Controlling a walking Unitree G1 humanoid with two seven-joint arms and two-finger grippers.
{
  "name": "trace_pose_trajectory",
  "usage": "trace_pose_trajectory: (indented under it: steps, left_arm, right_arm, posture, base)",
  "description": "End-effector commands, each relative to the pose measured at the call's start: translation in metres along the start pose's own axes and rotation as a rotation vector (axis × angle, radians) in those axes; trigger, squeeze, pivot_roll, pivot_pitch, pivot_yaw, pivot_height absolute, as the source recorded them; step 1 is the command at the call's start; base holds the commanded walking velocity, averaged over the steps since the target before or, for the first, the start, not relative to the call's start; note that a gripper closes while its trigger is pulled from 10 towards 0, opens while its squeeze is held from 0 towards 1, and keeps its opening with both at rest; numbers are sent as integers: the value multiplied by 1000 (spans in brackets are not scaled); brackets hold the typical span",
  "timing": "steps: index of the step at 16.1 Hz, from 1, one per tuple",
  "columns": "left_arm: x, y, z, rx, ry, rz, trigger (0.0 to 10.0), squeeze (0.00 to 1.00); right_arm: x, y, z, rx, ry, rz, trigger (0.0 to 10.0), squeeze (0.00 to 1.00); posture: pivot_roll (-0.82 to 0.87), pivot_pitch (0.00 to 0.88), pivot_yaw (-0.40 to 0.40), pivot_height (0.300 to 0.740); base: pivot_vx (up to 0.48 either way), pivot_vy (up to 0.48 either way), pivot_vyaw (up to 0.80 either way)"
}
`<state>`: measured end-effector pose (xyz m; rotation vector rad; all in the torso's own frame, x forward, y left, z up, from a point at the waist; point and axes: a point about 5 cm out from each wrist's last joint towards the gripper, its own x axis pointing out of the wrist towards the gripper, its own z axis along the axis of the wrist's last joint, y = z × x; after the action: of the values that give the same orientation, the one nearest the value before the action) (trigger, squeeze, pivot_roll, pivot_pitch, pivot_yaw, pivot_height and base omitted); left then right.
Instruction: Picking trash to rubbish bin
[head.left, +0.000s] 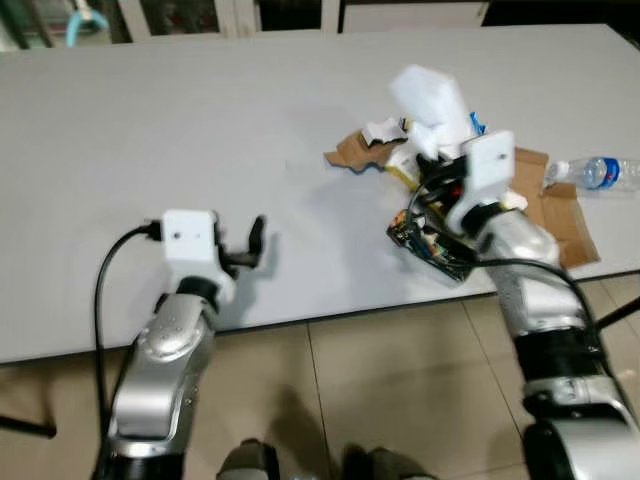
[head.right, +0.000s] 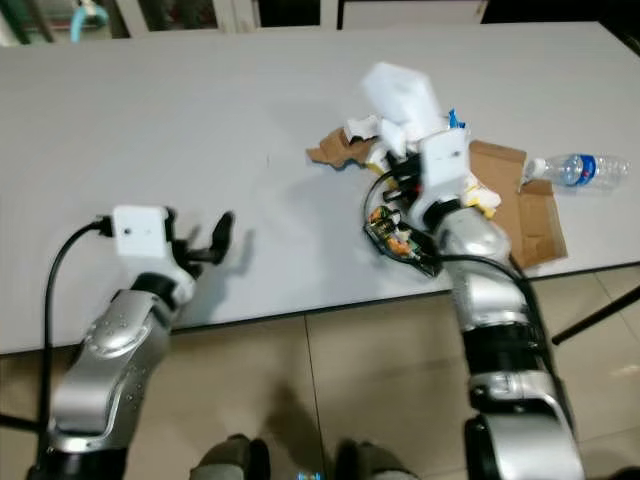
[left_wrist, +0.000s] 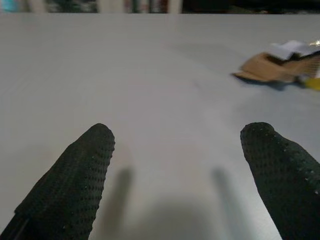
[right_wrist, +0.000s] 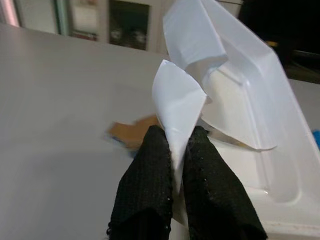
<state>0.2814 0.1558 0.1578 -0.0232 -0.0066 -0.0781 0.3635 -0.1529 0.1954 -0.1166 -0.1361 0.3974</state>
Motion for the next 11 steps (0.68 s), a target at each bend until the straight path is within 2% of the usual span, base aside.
trace_pose_trajectory:
  steps: [1, 11]
  left_arm:
    - [-1, -1, -2, -6, 8, -3, 10000, 0]
    - [0, -2, -3, -3, 13, -7, 10000, 0]
  right_arm:
    - [-2, -6, 4, -14, -10, -14, 10000, 0]
    - [-2, -4, 7, -25, -28, -26, 10000, 0]
  posture:
    - [-40, 140, 29, 740]
    - [-42, 144, 32, 740]
  base:
    - [0, -450, 0]
    - [0, -453, 0]
